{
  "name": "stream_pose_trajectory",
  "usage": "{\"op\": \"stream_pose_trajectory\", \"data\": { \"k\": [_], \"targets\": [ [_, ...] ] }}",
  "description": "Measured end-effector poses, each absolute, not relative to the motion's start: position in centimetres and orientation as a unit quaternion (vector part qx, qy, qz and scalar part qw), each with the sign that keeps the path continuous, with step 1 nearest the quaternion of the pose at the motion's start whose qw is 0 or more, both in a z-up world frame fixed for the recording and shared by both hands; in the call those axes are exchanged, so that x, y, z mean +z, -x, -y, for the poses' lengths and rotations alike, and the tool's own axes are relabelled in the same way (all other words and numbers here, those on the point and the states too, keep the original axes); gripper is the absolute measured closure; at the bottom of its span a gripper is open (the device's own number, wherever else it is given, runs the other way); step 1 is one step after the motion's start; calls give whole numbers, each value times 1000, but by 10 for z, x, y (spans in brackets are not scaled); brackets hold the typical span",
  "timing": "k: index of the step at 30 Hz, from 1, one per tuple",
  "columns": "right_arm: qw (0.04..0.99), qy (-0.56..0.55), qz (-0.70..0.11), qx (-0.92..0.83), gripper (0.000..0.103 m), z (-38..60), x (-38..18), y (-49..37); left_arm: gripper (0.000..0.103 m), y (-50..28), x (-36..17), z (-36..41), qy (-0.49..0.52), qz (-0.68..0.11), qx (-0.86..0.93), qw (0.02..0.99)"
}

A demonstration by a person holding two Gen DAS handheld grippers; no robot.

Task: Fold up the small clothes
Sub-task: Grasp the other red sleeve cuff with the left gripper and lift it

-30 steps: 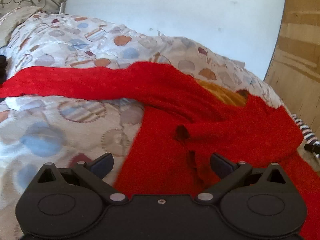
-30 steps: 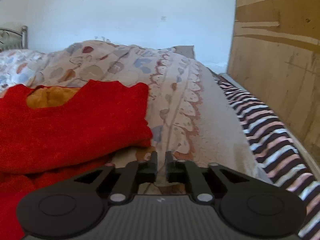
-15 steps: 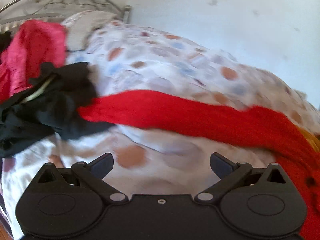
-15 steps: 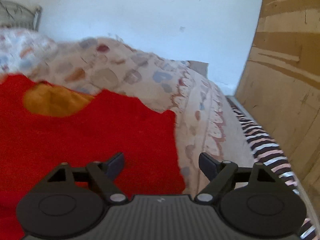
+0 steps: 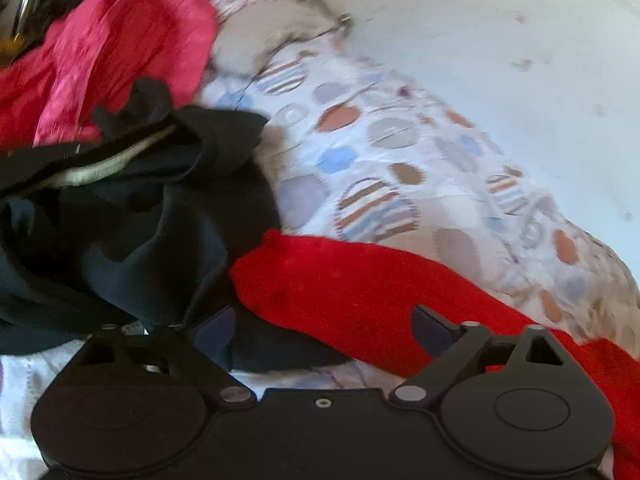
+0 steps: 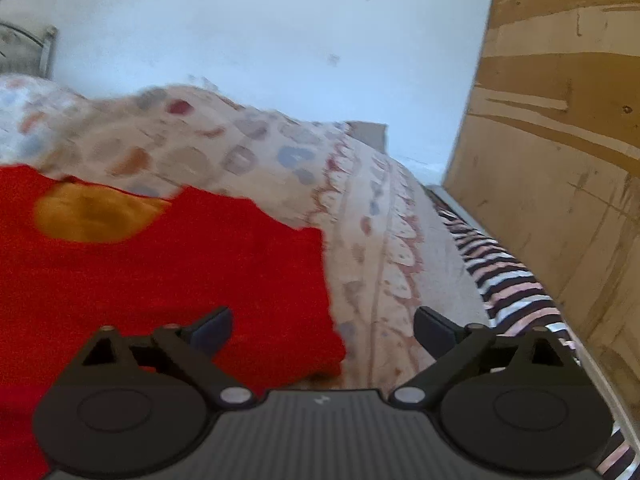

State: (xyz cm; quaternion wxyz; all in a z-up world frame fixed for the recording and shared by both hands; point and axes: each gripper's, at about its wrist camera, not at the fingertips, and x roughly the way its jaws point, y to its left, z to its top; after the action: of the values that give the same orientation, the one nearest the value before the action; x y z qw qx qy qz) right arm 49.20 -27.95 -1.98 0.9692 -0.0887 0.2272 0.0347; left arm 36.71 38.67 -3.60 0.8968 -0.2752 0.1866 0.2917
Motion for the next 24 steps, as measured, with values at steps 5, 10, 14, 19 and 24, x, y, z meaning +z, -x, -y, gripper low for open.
{"op": "stream_pose_trajectory", "data": {
  "k": [5, 10, 14, 19, 24],
  "targets": [
    [971, 74, -211, 84, 0, 270, 1, -444, 33, -374, -46, -407, 327, -179, 320, 871],
    [967, 77, -207, 126, 0, 256, 4, -405, 93, -371, -49, -416, 338, -139, 348, 863],
    [962, 97, -204, 153, 0, 243, -1, -384, 99, -365, -37, -409, 305, -108, 352, 878],
    [960, 104, -194, 170, 0, 236, -2, -369, 99, -363, 5, -383, 240, -65, 324, 913],
    [964, 83, -181, 174, 0, 243, 4, -356, 100, -368, 65, -338, 184, -12, 253, 950]
  ]
}}
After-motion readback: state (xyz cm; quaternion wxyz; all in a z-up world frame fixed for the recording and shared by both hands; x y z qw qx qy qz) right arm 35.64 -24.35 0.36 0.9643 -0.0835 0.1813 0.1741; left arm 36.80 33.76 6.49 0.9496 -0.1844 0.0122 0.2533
